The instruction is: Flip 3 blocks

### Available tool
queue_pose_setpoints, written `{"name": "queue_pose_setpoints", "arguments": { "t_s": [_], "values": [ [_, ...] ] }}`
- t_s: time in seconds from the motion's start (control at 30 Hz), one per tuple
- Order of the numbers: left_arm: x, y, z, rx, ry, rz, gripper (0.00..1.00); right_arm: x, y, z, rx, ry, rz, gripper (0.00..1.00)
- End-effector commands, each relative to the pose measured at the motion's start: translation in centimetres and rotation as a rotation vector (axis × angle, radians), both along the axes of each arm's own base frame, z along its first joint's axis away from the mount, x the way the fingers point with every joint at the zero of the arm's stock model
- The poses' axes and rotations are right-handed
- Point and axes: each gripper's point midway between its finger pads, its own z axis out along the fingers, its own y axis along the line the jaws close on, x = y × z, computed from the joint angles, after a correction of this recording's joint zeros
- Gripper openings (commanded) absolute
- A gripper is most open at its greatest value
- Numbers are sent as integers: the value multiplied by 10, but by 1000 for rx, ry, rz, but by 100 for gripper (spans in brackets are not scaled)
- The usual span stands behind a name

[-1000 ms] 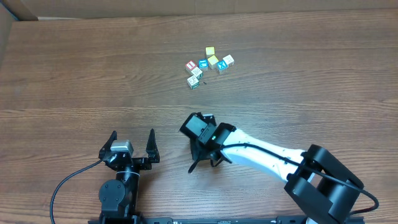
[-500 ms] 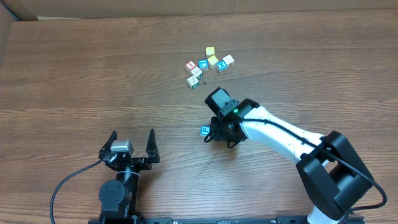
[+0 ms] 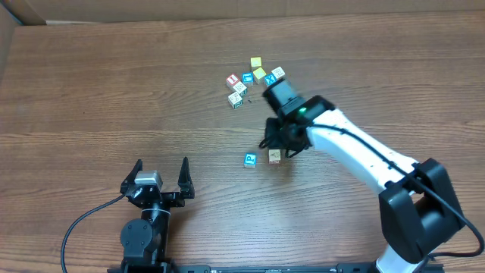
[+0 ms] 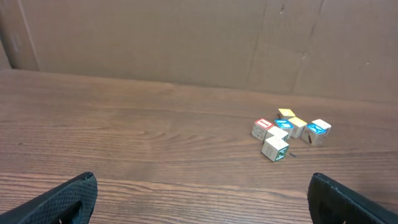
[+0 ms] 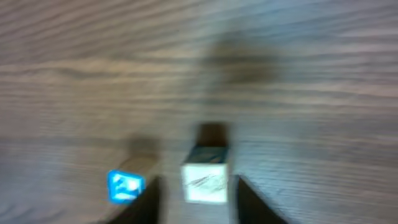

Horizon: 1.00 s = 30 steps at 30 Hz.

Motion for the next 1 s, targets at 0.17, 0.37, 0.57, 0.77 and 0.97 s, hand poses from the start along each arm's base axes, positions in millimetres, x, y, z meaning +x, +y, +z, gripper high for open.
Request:
{"name": "queue_pose_setpoints", "arguments": {
  "t_s": [0.17,0.37,0.57,0.77,0.97],
  "values": [
    [0,-3,1,21,-7,-16,100,-15,-6,-21,-7,12,-4,73],
    [0,-3,1,21,-7,-16,100,-20,5,-35,12,-15,26,70],
    [0,-3,1,21,-7,-16,100,-26,12,-37,12,-16,49,54],
    [0,-3,1,21,-7,-16,100,-25,10,-37,-3,-26,48,36],
    [0,-3,1,21,-7,-16,100,-24,9,-38,-4,-27,46,49]
  ]
}}
